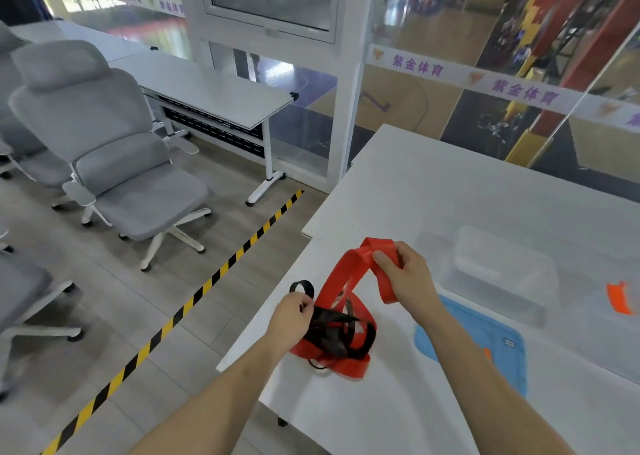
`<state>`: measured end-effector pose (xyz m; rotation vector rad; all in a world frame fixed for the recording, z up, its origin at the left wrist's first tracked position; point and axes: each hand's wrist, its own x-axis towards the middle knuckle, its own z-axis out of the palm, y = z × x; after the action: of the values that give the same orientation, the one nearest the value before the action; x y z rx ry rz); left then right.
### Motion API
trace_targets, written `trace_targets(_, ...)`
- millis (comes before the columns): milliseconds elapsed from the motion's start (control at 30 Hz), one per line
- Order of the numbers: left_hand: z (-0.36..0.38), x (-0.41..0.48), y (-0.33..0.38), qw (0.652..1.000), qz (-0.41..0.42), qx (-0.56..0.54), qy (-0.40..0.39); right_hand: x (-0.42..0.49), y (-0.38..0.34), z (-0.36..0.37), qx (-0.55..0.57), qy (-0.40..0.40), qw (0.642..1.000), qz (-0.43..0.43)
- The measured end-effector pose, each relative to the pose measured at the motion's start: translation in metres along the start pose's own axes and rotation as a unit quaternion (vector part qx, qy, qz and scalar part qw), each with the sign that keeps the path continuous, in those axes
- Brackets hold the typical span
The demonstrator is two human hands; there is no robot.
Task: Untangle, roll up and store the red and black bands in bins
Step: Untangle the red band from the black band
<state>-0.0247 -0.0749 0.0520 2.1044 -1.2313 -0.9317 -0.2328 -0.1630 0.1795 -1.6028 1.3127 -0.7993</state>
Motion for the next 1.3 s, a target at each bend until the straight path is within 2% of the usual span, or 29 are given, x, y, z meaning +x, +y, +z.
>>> trace_targets(100,-0.005,0.001,0.005,0.999,0.037,-0.01,-0.009,-0.004,-0.002,-0.004,0.002,-0.019,1.0,0.018)
trace_targets(233,-0.005,0.002,0.036,0.992,0.085,-0.04,-0.079,-0.01,-0.001,-0.005,0.026,-0.016,0.999,0.021)
trace_targets(300,0.001,0.006,0.056,0.988,0.113,-0.05,-0.088,-0.012,-0.002,-0.006,0.049,-0.013,0.999,0.019)
trace_targets(500,-0.005,0.021,0.081,0.989,0.055,-0.129,-0.036,-0.012,0.003,-0.02,0.054,0.009,0.998,0.022)
trace_targets(600,-0.02,0.025,0.083,0.993,0.073,-0.091,0.0,-0.014,0.011,-0.022,0.093,0.017,0.995,0.033)
trace_targets(800,-0.023,0.012,0.087,0.99,0.113,-0.047,-0.068,-0.013,0.011,-0.01,0.201,0.016,0.979,0.033)
trace_targets(967,-0.006,-0.005,0.081,0.982,0.127,-0.041,-0.136,-0.008,-0.008,-0.008,0.235,0.008,0.972,0.011)
trace_targets(1033,0.001,-0.004,0.079,0.986,0.113,-0.05,-0.114,-0.008,-0.012,-0.01,0.231,-0.003,0.973,0.004)
trace_targets(1167,-0.005,0.0,0.087,0.992,0.084,-0.09,-0.011,-0.005,-0.008,-0.021,0.206,0.015,0.978,-0.025)
trace_targets(1300,-0.028,0.006,0.092,0.988,0.105,-0.108,0.019,-0.003,0.015,-0.027,0.112,0.025,0.993,-0.022)
